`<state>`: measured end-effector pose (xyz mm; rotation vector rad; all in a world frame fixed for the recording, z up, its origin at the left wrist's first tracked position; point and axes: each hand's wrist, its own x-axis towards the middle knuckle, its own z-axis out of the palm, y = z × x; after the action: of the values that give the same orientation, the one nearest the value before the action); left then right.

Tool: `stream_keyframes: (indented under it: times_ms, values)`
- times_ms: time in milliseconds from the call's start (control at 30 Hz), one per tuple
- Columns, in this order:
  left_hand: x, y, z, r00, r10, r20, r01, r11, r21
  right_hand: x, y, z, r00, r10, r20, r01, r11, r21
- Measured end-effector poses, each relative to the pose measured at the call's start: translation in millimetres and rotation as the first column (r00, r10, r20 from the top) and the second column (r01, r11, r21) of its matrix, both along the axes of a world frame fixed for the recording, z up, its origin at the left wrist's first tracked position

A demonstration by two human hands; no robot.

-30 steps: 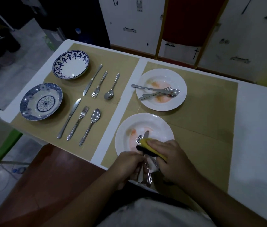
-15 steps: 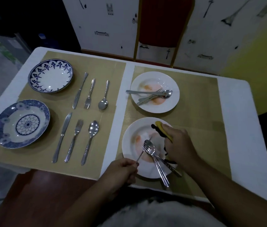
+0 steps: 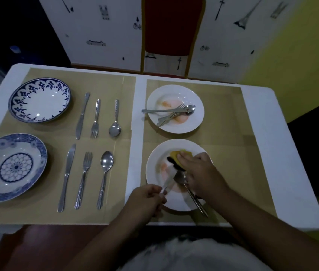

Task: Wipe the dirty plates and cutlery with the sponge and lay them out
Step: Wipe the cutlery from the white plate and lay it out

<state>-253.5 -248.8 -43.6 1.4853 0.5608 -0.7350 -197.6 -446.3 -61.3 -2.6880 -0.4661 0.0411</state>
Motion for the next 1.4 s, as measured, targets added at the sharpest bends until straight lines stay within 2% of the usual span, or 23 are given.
stream_keyframes:
  times_ms: [100, 167, 300, 400, 467, 567, 633, 733, 800, 1000, 1167, 1267, 1400]
  values:
    - [-1.0, 0.1, -1.7, 0.997, 0.045, -0.061, -0.044, 0.999, 0.014, 13.9, -9.0, -0.5, 0.972, -0.203, -0.118, 0.219, 0.965, 0.142]
    - [-1.6, -1.8, -3.6, 0.996, 0.058, -0.070, -0.055, 0.997, 0.046, 17.1, -11.6, 3.8, 0.968, -0.219, -0.126, 0.242, 0.947, 0.211]
    - [-2.8, -12.6, -4.7, 0.986, 0.143, -0.083, -0.139, 0.989, 0.047, 3.1, -6.4, 17.1, 1.000, 0.008, -0.006, -0.007, 0.983, 0.181]
    - [-4.0, -30.6, 2.4, 0.985, 0.164, -0.051, -0.162, 0.986, 0.035, -12.7, -7.5, 5.4, 0.969, 0.244, 0.028, -0.245, 0.968, 0.048]
    - [-6.2, -43.1, 5.4, 0.990, 0.139, -0.022, -0.137, 0.988, 0.071, -10.1, -15.6, -4.1, 0.960, 0.278, 0.041, -0.279, 0.960, 0.013]
    - [-14.0, -59.5, 3.5, 0.996, 0.092, 0.010, -0.093, 0.981, 0.169, 8.1, -35.4, -8.0, 0.985, 0.159, 0.062, -0.161, 0.986, 0.038]
    - [-19.2, -71.7, 2.3, 0.997, 0.063, 0.038, -0.070, 0.977, 0.201, 20.6, -57.3, -5.9, 1.000, -0.007, 0.007, 0.006, 0.993, 0.116]
    - [-19.2, -93.4, 5.6, 0.995, 0.047, 0.087, -0.065, 0.975, 0.214, 27.1, -99.8, -4.3, 0.954, -0.261, -0.150, 0.294, 0.912, 0.284]
    - [-12.4, -111.7, 9.3, 0.992, 0.040, 0.123, -0.069, 0.969, 0.236, 23.4, -126.3, -4.4, 0.921, -0.330, -0.207, 0.380, 0.879, 0.289]
    - [25.6, -190.6, -3.6, 0.980, -0.080, 0.182, 0.017, 0.946, 0.323, 2.9, -186.8, -7.9, 0.875, -0.391, -0.286, 0.460, 0.855, 0.240]
    - [47.7, -246.9, -29.1, 0.959, -0.244, 0.143, 0.139, 0.846, 0.514, -5.2, -221.3, -20.7, 0.861, -0.396, -0.320, 0.476, 0.848, 0.231]
    - [48.9, -263.3, -41.7, 0.951, -0.294, 0.099, 0.180, 0.782, 0.597, -8.2, -232.6, -28.2, 0.902, -0.323, -0.288, 0.391, 0.894, 0.220]
    - [39.9, -269.4, -53.5, 0.942, -0.325, 0.084, 0.186, 0.714, 0.674, -15.9, -242.2, -47.3, 0.956, -0.146, -0.254, 0.190, 0.969, 0.159]
